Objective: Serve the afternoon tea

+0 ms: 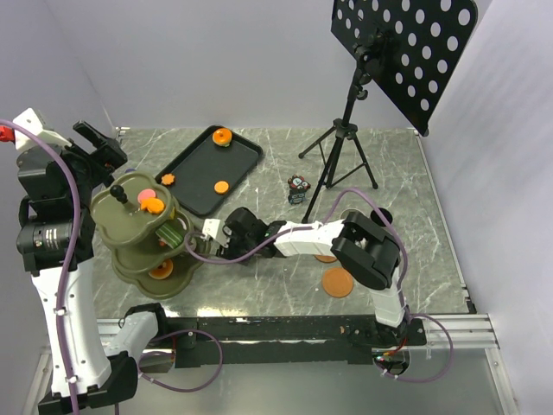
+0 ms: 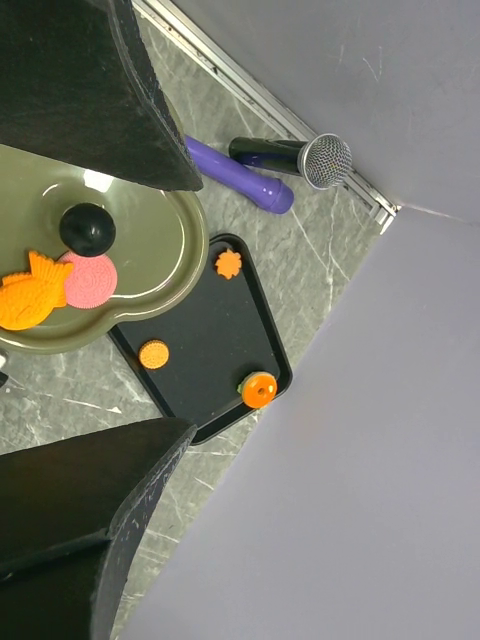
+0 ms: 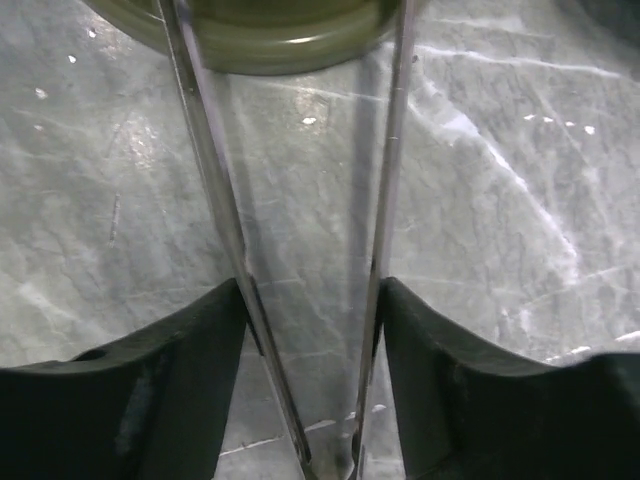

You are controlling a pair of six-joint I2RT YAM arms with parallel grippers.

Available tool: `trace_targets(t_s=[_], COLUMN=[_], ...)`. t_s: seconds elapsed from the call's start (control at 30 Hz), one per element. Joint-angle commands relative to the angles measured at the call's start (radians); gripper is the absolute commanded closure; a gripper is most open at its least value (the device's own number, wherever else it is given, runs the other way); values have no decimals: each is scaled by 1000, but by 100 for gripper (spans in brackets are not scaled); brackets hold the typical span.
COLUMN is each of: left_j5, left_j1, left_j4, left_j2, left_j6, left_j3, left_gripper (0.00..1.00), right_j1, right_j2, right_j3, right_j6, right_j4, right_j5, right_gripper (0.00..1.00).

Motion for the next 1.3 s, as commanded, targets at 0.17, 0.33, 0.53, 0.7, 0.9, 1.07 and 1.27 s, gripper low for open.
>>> trace_targets(t_s=[0.17, 0.33, 0.53, 0.7, 0.9, 1.07, 1.27], left_j5=[7, 1, -12, -15, -28, -32, -35], left_j1=[6, 7, 7, 7, 7, 7, 7], left_j4=[27, 28, 27, 39, 33, 36, 36], left_j2=[-14, -14, -14, -24, -17, -21, -20], left_j6=[-4, -10, -20, -37, -17, -17, -17], left_j3=[-12, -10, -3, -27, -6, -10, -9], left_gripper=[0, 0, 0, 0, 0, 0, 0], right_j1=[1, 1, -11, -49, -40, -27, -20], right_j2=[-201, -314, -431, -463, -374, -343, -304], right_j3=[-85, -133, -202, -216, -127, -78, -44], right_j6=[3, 16, 11, 14, -6, -6, 0], right_j4=[17, -27, -92, -77, -38, -18, 11], right_j5=[11, 24, 73, 33, -1, -12, -74], right_gripper=[50, 53, 55, 57, 58, 59, 60])
